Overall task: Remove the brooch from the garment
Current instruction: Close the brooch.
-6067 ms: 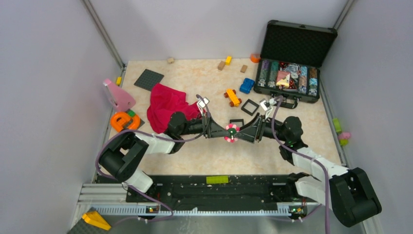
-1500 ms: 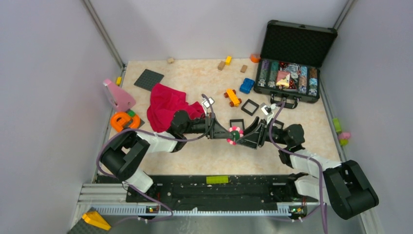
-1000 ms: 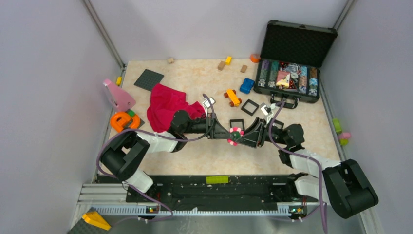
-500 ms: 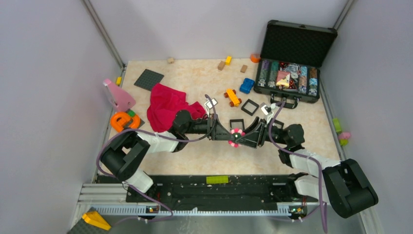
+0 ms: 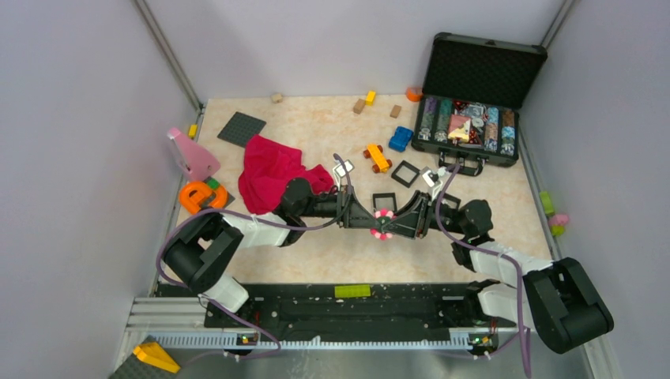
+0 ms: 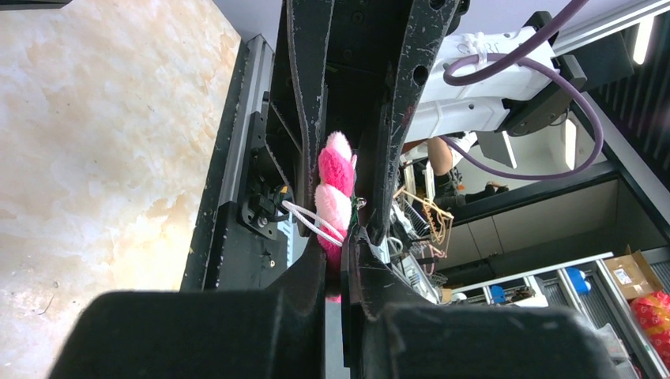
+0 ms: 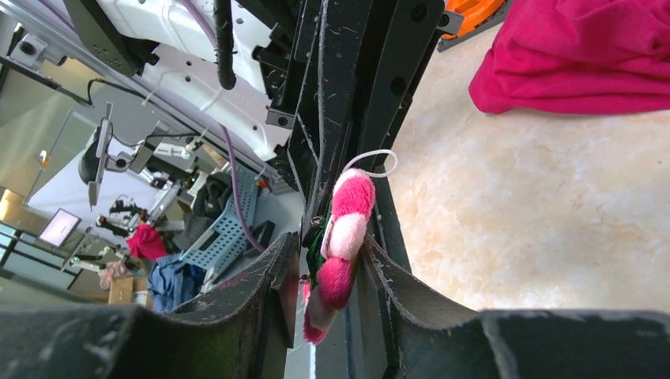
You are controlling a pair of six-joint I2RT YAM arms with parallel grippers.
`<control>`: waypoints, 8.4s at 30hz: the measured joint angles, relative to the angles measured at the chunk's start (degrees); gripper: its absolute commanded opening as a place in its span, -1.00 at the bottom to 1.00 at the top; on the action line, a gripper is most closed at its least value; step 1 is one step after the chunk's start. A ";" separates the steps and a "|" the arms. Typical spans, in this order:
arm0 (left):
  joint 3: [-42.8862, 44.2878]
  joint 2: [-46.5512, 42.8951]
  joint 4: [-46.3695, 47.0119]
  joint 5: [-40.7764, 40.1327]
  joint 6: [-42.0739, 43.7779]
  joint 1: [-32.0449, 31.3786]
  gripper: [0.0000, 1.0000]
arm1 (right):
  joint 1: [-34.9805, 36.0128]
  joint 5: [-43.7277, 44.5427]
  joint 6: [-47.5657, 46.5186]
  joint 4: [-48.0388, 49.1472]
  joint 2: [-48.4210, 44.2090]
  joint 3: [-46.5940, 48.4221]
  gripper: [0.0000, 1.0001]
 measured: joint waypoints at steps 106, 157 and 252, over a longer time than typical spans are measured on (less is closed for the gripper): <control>-2.99 -5.53 -4.42 -6.05 6.56 1.07 -0.84 | 0.13 2.43 -6.08 -22.40 -2.86 6.10 -1.00; -5.18 -9.27 -5.84 -7.82 6.69 2.93 -1.00 | 0.15 3.52 -6.47 -21.40 -3.63 5.90 -0.59; -5.62 -13.16 -16.31 -21.49 7.43 5.88 -1.00 | 11.19 27.08 -14.82 -35.04 -4.20 9.79 -0.46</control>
